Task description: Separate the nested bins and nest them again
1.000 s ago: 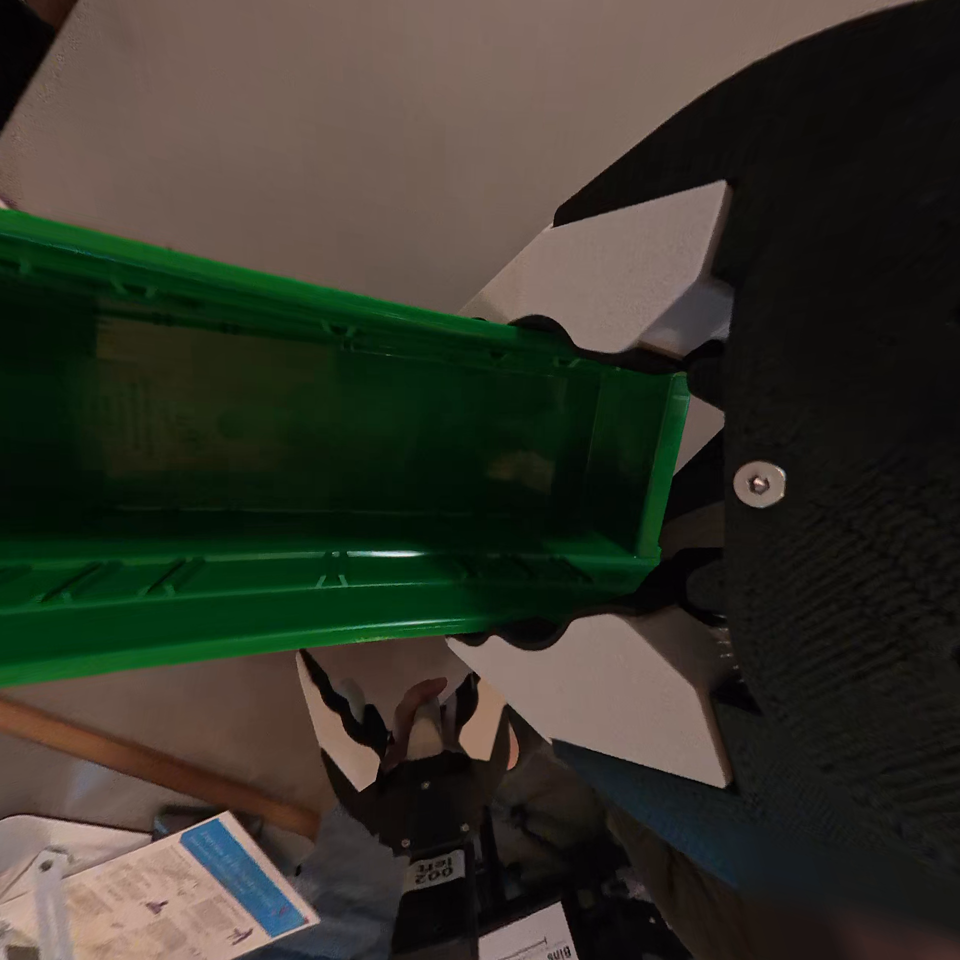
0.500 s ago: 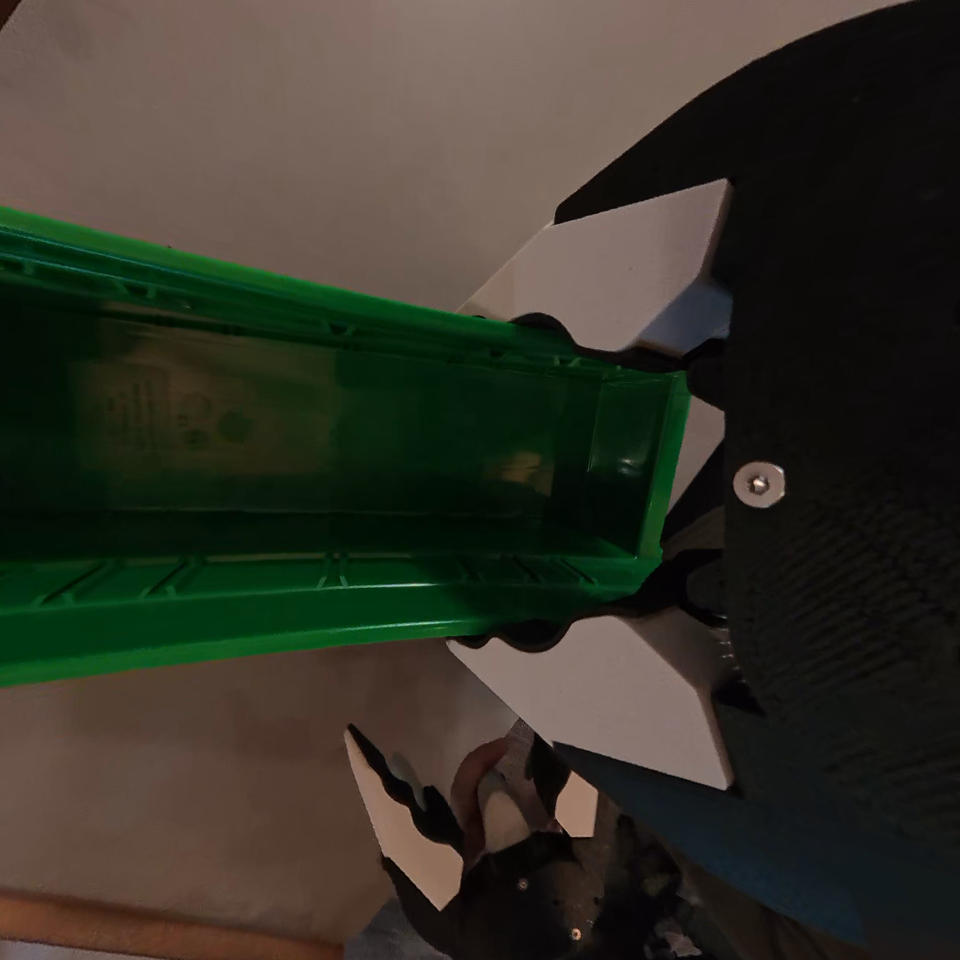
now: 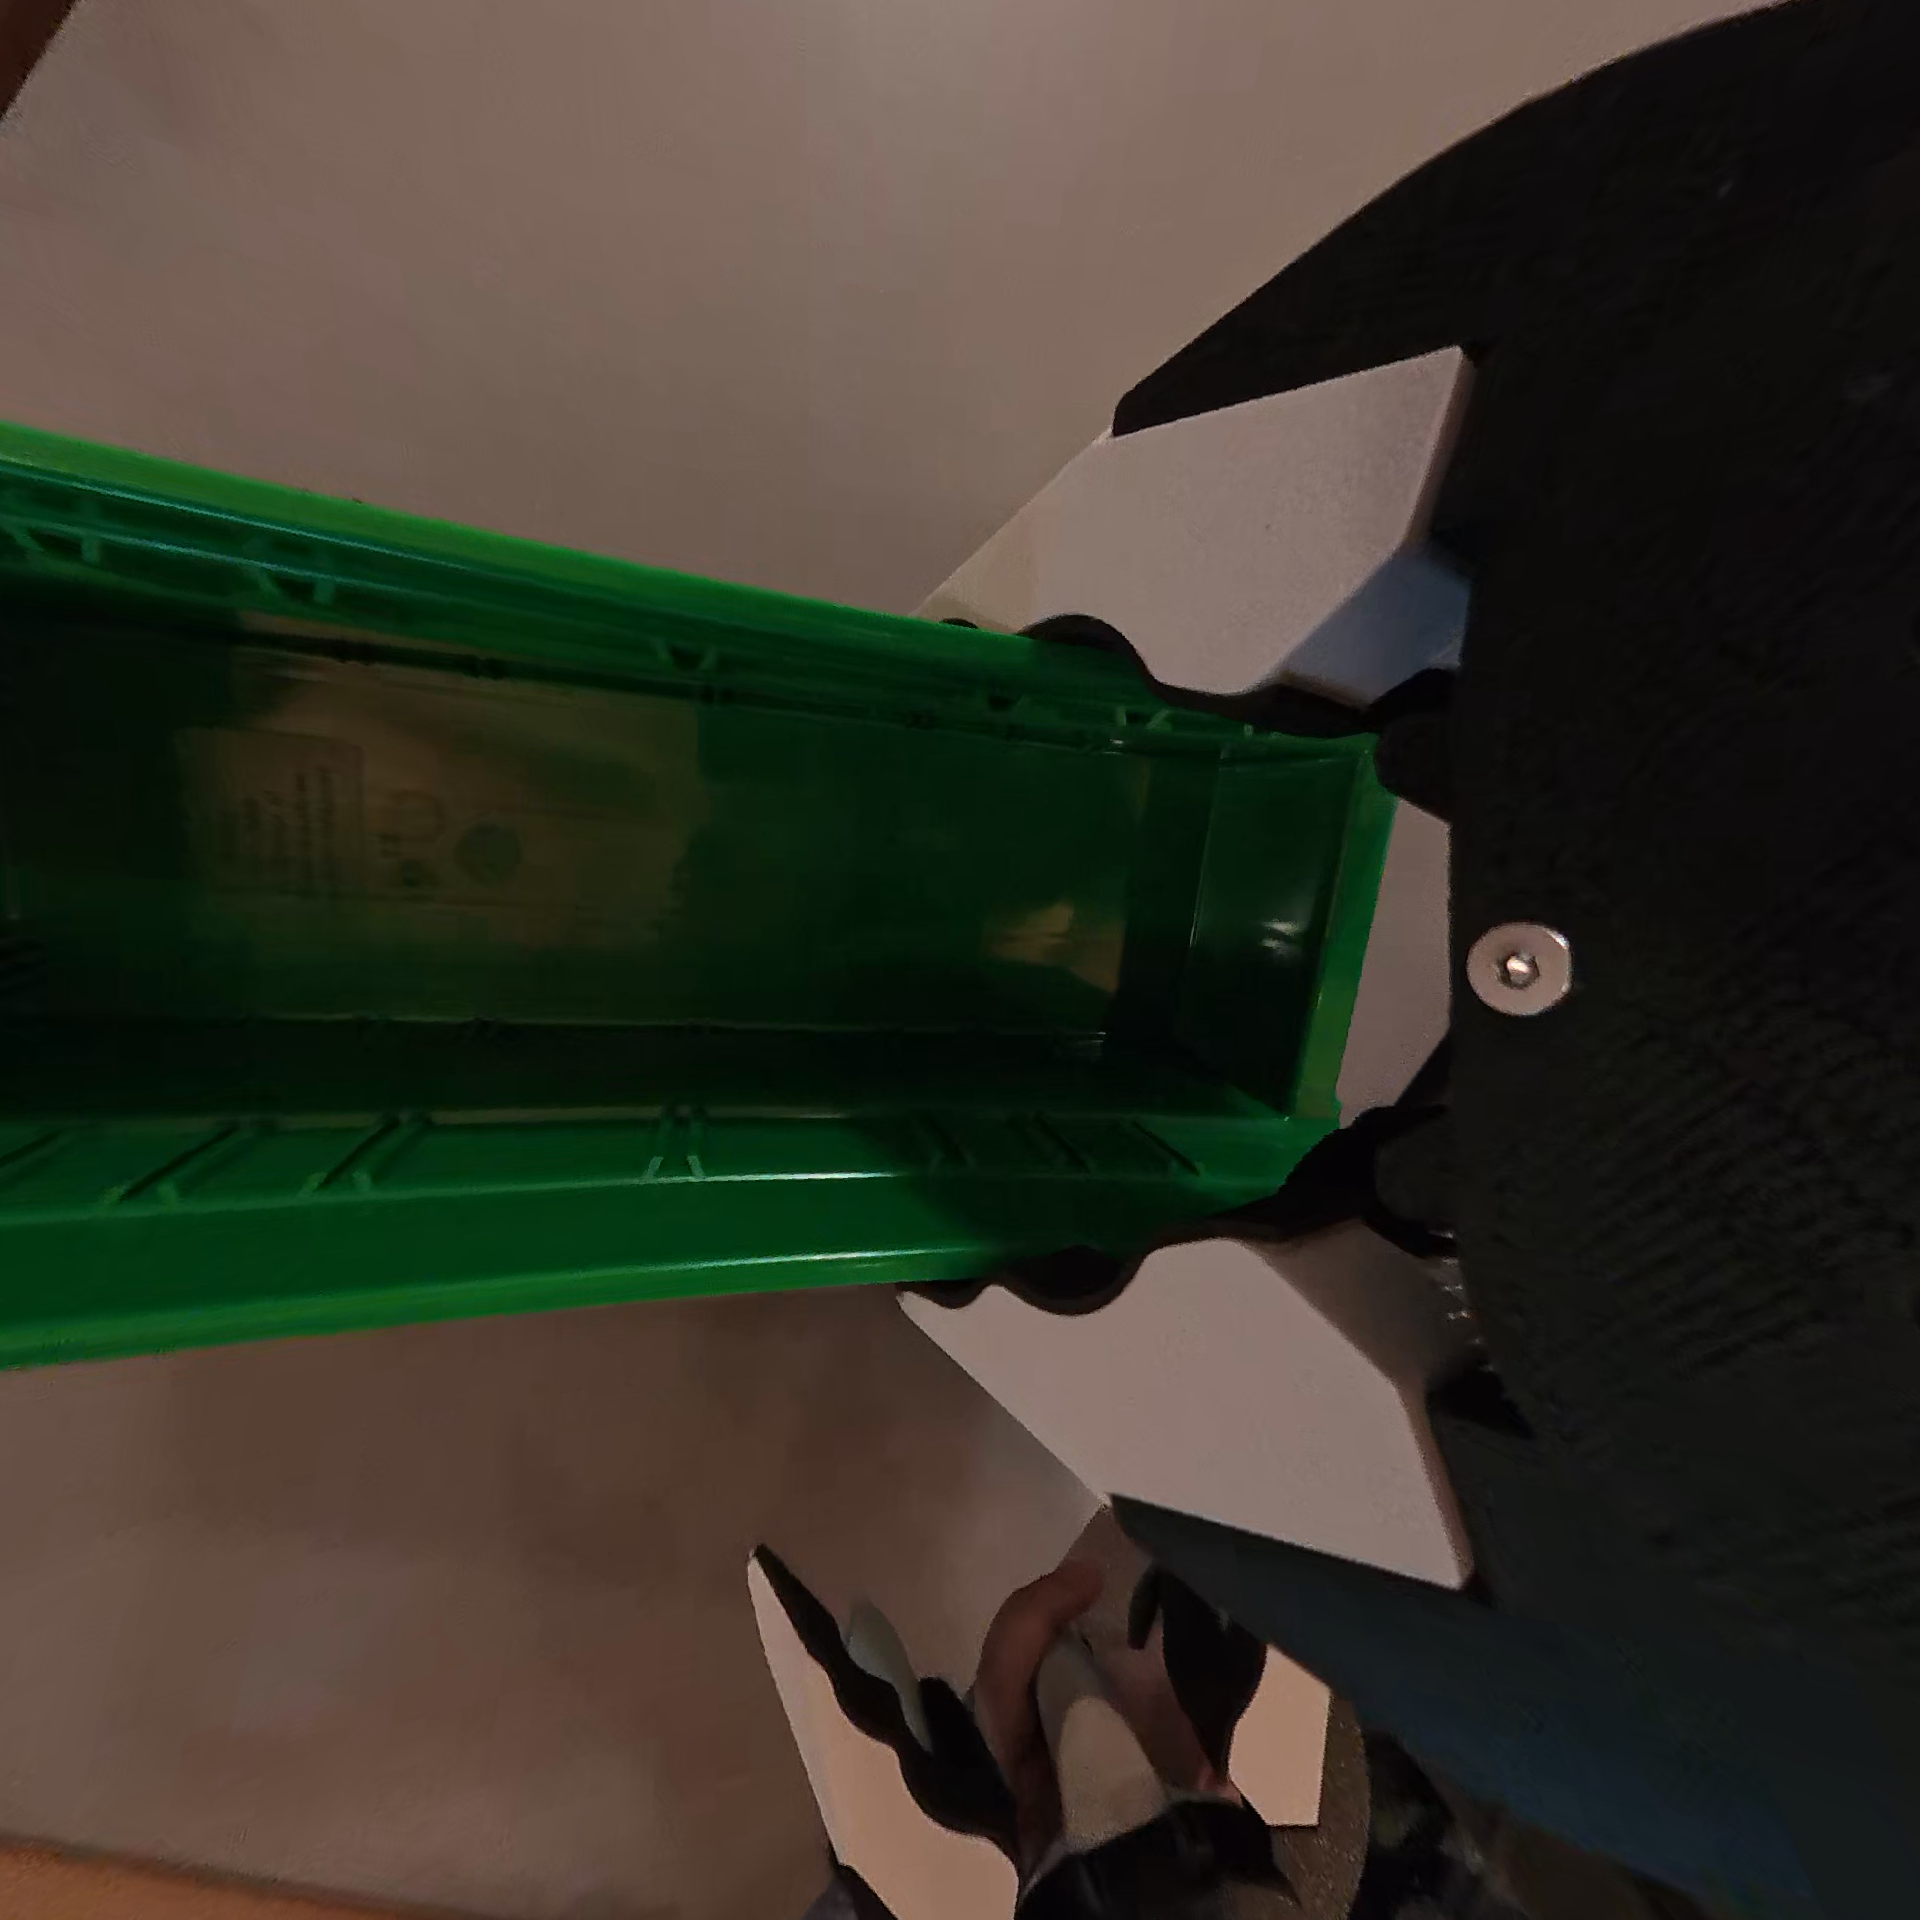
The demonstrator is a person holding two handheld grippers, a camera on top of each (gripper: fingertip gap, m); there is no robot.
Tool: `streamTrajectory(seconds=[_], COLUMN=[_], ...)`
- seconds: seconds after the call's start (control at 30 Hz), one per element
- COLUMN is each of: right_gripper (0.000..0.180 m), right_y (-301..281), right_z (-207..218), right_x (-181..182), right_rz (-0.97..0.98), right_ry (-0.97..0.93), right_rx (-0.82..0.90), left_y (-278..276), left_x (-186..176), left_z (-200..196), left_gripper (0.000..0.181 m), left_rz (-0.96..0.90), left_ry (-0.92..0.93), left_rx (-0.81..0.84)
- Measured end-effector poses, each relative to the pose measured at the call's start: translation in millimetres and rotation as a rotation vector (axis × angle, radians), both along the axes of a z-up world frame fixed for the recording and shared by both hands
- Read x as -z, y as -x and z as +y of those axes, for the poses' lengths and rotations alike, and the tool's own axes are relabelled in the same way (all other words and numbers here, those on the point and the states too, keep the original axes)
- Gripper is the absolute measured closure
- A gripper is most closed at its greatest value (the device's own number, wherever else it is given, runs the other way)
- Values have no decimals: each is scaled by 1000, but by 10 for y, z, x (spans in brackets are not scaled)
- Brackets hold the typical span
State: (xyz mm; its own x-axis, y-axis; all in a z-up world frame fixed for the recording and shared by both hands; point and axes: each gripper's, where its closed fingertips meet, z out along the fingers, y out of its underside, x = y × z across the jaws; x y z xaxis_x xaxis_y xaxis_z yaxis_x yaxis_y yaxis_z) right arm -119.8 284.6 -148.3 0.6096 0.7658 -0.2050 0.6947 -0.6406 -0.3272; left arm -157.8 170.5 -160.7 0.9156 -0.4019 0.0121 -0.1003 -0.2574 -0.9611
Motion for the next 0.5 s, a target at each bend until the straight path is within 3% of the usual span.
streamTrajectory(seconds=[0.2,0.5], right_gripper=[57,65], right_y=[22,31], right_z=[-8,4], right_x=[46,-40], right_rz=[-19,100], right_ry=[-40,20], right_rx=[-5,39], left_y=[-7,-36], left_x=[7,-2], left_z=[7,7], left_gripper=[52,52], left_rz=[1,5], left_ry=[3,1], left_rx=[1,8])
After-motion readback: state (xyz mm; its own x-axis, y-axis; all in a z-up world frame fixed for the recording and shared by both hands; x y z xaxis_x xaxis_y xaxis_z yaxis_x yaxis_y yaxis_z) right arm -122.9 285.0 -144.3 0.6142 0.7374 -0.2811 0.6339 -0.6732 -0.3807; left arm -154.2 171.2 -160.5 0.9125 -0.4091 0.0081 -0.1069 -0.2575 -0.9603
